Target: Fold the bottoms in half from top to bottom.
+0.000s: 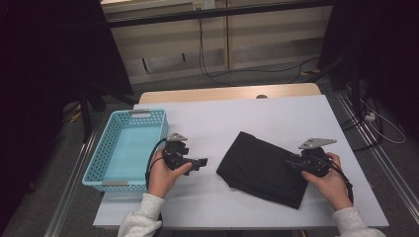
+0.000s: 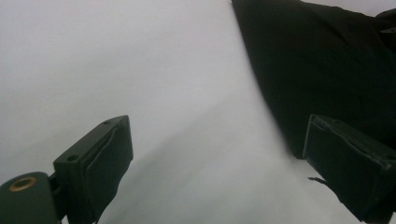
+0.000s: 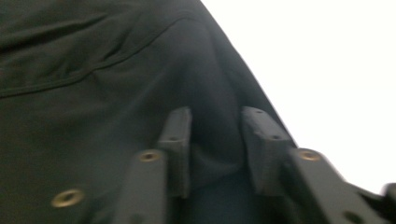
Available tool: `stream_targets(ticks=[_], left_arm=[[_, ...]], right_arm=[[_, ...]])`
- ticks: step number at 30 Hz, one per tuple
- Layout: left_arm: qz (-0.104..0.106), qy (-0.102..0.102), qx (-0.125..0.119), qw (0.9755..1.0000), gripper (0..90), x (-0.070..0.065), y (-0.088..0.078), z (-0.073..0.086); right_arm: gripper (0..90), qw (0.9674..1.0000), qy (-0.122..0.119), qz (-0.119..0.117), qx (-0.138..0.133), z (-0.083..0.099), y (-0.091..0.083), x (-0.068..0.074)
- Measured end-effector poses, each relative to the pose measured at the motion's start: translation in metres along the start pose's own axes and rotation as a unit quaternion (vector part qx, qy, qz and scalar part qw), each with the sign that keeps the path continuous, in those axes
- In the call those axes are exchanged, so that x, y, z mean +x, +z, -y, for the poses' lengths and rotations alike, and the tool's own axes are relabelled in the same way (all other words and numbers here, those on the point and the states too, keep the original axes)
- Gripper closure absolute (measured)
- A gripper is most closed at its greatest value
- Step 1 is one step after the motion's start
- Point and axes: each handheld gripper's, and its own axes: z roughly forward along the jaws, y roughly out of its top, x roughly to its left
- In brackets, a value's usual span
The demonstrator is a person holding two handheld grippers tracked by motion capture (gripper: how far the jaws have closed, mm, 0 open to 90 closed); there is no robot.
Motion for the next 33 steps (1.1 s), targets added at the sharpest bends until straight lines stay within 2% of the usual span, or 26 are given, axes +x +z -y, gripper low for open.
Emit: stream_targets(ticks=[3,8,10,13,15,17,22,25,26,29,31,33], left_arm=[[-0.002,0.003,-0.004,1.0000,8.2,-0.002,0.001,-0.001],[0.002,0.004,-0.002,1.0000,8.3,-0.003,0.004,-0.002],[0.001,0.007,-0.002,1.0000,8.3,-0.003,0.004,-0.003],[0.005,0.009,-0.003,0.9999,8.3,-0.004,0.004,-0.005],[0.005,0.009,-0.007,0.9999,8.3,-0.005,0.003,-0.006],[0.010,0.010,-0.001,0.9999,8.2,-0.005,0.004,-0.006],[0.011,0.011,0.000,0.9999,7.9,-0.009,0.008,-0.005],[0.014,0.012,0.000,0.9998,7.9,-0.012,0.010,-0.005],[0.016,0.015,0.006,0.9997,7.8,-0.012,0.010,-0.006],[0.013,0.014,0.002,0.9998,7.8,-0.013,0.012,-0.004],[0.016,0.016,0.008,0.9997,7.7,-0.014,0.010,-0.005],[0.016,0.016,0.001,0.9997,7.7,-0.016,0.010,-0.005]], right_arm=[[79.2,0.9999,-0.011,-0.006,-0.001,0.000,-0.001,0.003],[81.3,0.9999,0.002,-0.014,-0.005,0.001,-0.001,0.002],[82.1,0.9999,-0.005,-0.008,-0.005,0.000,-0.005,0.002],[82.3,0.9996,0.004,-0.020,-0.018,-0.003,-0.016,0.003],[82.4,0.9994,0.007,-0.017,-0.029,-0.005,-0.027,0.002],[82.4,0.9988,0.019,-0.025,-0.036,-0.003,-0.035,-0.001],[82.2,0.9997,0.017,-0.015,-0.008,0.009,-0.032,-0.004],[82.1,0.9997,0.019,-0.002,-0.016,0.008,-0.037,-0.006],[82.1,0.9997,0.018,0.002,-0.018,0.007,-0.038,-0.007],[78.1,0.9998,0.019,0.004,-0.010,0.012,-0.038,-0.010],[68.4,0.9998,0.016,0.015,-0.004,0.016,-0.036,-0.010],[61.8,0.9996,0.009,0.024,-0.015,0.017,-0.037,-0.010]])
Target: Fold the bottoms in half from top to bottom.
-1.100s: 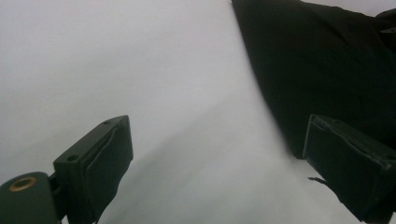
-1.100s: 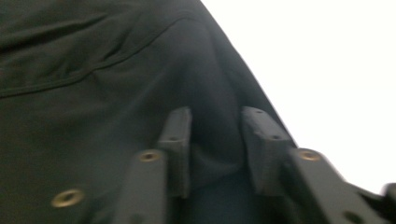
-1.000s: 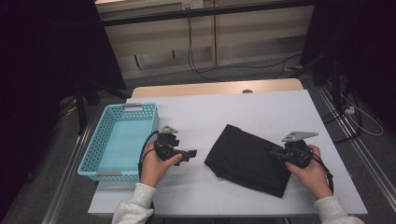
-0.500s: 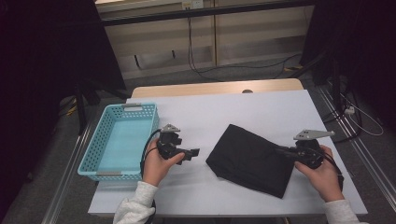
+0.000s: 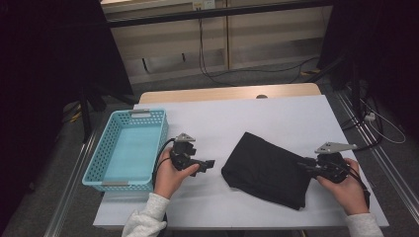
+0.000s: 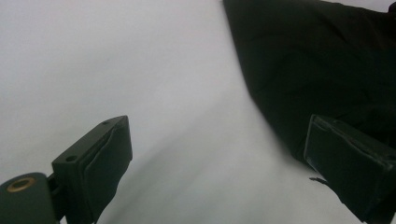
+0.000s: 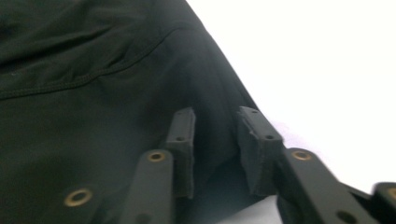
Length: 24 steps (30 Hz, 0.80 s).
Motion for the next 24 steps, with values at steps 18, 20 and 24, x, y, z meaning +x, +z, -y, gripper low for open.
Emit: stream_targets(ticks=[18,20,24], left_arm=[[0.015,0.005,0.003,0.9999,7.2,-0.010,0.008,0.002],[0.017,0.012,0.008,0.9998,6.8,-0.011,0.009,0.003],[0.018,0.015,0.007,0.9997,4.8,-0.015,0.011,0.002]], right_arm=[[17.1,0.9966,0.062,0.019,-0.052,-0.004,0.006,0.005],[17.0,0.9973,0.053,0.014,-0.050,-0.004,0.008,0.009],[16.6,0.9980,0.044,0.008,-0.044,-0.004,0.010,0.013]])
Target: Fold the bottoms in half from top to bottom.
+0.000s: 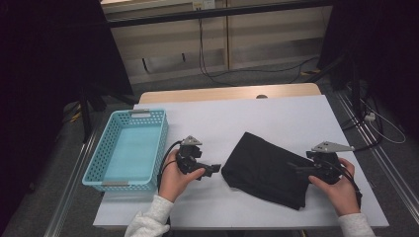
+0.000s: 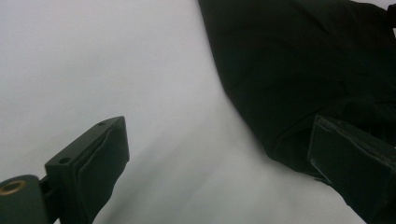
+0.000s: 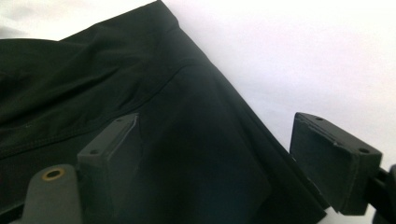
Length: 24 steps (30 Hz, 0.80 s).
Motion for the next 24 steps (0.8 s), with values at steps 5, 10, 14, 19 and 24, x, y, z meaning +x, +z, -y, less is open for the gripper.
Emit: stream_targets(ticks=[5,10,14,19,24], left_arm=[[0.006,0.000,0.005,1.0000,4.2,-0.002,0.002,0.000],[0.011,0.009,0.005,0.9999,4.3,-0.008,0.002,0.000],[0.014,0.012,0.002,0.9998,5.5,-0.012,0.001,0.000],[0.016,0.010,0.001,0.9998,9.4,-0.014,0.009,0.002],[0.011,0.016,0.009,0.9998,14.7,-0.017,0.015,0.004]], right_arm=[[16.3,1.0000,-0.004,-0.002,0.002,0.002,0.000,0.000],[16.2,1.0000,-0.002,-0.001,-0.003,0.002,-0.002,-0.001],[16.1,1.0000,-0.003,0.000,-0.007,0.001,-0.003,0.001],[16.0,1.0000,-0.003,-0.001,-0.006,0.002,-0.002,0.001],[15.9,1.0000,-0.001,-0.001,-0.008,0.002,-0.003,-0.001]])
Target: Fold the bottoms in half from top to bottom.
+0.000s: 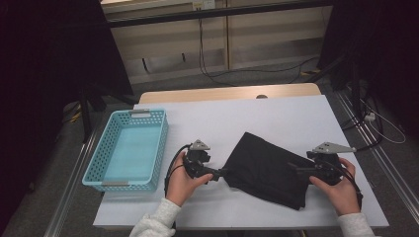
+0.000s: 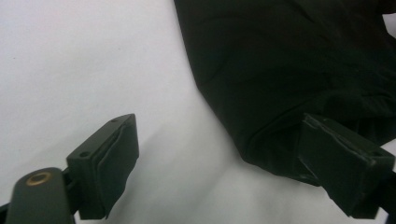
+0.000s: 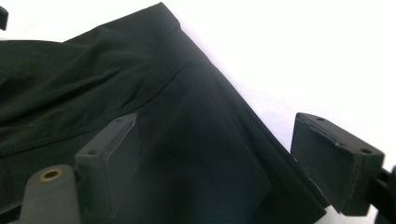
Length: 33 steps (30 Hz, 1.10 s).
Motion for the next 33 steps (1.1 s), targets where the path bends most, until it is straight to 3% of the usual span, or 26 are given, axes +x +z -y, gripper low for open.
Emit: stream_targets(ticks=[3,7,11,15,19,26,29,33], left_arm=[[0.000,0.001,-0.002,1.0000,17.4,-0.001,0.000,-0.001],[-0.003,-0.017,-0.010,0.9998,17.7,0.002,-0.007,-0.004],[-0.003,-0.017,-0.005,0.9998,18.8,0.004,-0.004,-0.005],[-0.002,-0.004,0.016,0.9999,25.5,0.003,0.007,-0.002],[0.008,-0.008,0.018,0.9998,31.6,0.001,0.014,0.000],[0.015,0.014,0.015,0.9997,44.9,-0.005,0.018,0.002],[0.028,0.005,0.019,0.9994,55.2,-0.007,0.018,0.003],[0.025,0.004,0.019,0.9995,61.2,-0.009,0.018,0.004]], right_arm=[[15.9,1.0000,-0.001,0.000,-0.002,0.000,-0.001,0.000],[16.0,1.0000,-0.003,0.000,0.002,0.000,0.000,0.001],[15.9,1.0000,-0.004,0.000,0.006,0.000,0.002,0.001],[15.9,1.0000,-0.003,0.000,0.002,0.001,0.000,0.002],[15.9,1.0000,-0.004,0.000,0.006,0.004,0.000,0.003],[16.1,1.0000,0.000,0.004,0.005,0.006,-0.005,0.001],[16.2,1.0000,0.002,0.003,0.004,0.006,-0.004,-0.001],[16.2,1.0000,0.003,0.001,0.003,0.005,-0.003,-0.001]])
